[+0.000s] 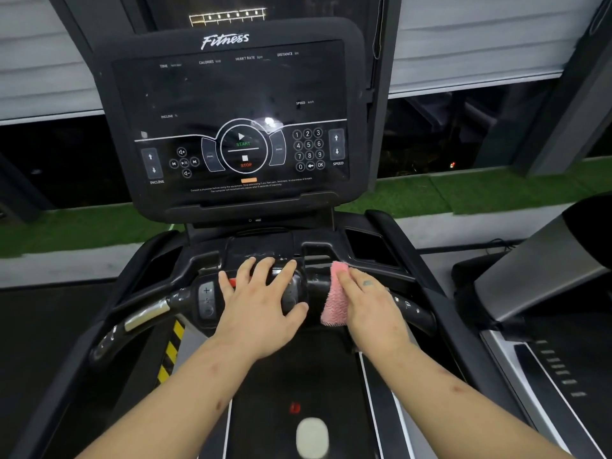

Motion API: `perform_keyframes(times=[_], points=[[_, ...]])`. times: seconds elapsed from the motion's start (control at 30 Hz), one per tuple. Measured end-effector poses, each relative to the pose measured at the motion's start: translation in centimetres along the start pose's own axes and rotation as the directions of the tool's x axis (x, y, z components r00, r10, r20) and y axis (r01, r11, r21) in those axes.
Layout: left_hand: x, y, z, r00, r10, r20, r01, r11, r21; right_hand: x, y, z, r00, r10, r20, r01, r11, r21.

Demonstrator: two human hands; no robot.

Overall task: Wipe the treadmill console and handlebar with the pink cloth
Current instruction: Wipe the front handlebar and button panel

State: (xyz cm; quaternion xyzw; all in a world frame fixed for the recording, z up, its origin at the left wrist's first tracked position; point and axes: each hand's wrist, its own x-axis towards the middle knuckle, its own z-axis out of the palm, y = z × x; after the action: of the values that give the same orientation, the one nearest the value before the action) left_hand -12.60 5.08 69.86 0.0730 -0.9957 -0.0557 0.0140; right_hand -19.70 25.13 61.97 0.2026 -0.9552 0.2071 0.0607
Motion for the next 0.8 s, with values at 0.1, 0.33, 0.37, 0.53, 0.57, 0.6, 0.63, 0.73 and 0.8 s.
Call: perform_keyframes(times=[0.1, 0.33, 0.37, 0.53, 0.57, 0.6, 0.63, 0.73, 0.8], points=[[0.0, 0.1, -0.1, 1.000, -0.004, 0.003, 0.004, 1.000, -0.003, 0.9, -2.4, 0.2, 0.996, -0.085, -0.003, 0.085, 0.996, -0.007], [0.1, 0.2, 0.0, 1.000, -0.011, -0.005, 0.011, 1.000, 0.001, 2.0, -4.1, -0.6, 0.978, -0.195, 0.074, 0.196, 0.980, -0.013], [0.1, 0.2, 0.1, 1.000, -0.013, -0.002, 0.013, 1.000, 0.003, 1.8, -3.6, -0.4, 0.979, -0.195, 0.068, 0.195, 0.981, -0.002], [0.1, 0.2, 0.2, 1.000, -0.019, 0.000, 0.019, 1.000, 0.006, 0.4, -0.5, 0.7, 0.994, -0.103, 0.034, 0.102, 0.994, 0.027], [0.1, 0.2, 0.2, 1.000, -0.019, 0.000, 0.019, 1.000, 0.004, 0.2, 0.2, 0.9, 0.997, -0.074, 0.023, 0.073, 0.997, 0.032], [0.0, 0.2, 0.3, 1.000, -0.019, 0.001, 0.019, 1.000, 0.004, -0.1, 0.9, 1.1, 0.999, -0.044, 0.009, 0.044, 0.998, 0.040], [0.0, 0.2, 0.3, 1.000, -0.019, 0.003, 0.019, 1.000, 0.005, -0.3, 1.4, 1.2, 1.000, -0.015, -0.001, 0.015, 0.999, 0.046], [-0.1, 0.2, 0.4, 1.000, -0.019, -0.001, 0.019, 1.000, 0.007, -0.6, 1.2, 1.0, 1.000, 0.014, -0.008, -0.013, 1.000, 0.025], [-0.1, 0.3, 0.3, 1.000, -0.020, 0.001, 0.020, 1.000, 0.003, -0.4, -0.2, 0.8, 1.000, -0.016, 0.000, 0.016, 1.000, 0.001]])
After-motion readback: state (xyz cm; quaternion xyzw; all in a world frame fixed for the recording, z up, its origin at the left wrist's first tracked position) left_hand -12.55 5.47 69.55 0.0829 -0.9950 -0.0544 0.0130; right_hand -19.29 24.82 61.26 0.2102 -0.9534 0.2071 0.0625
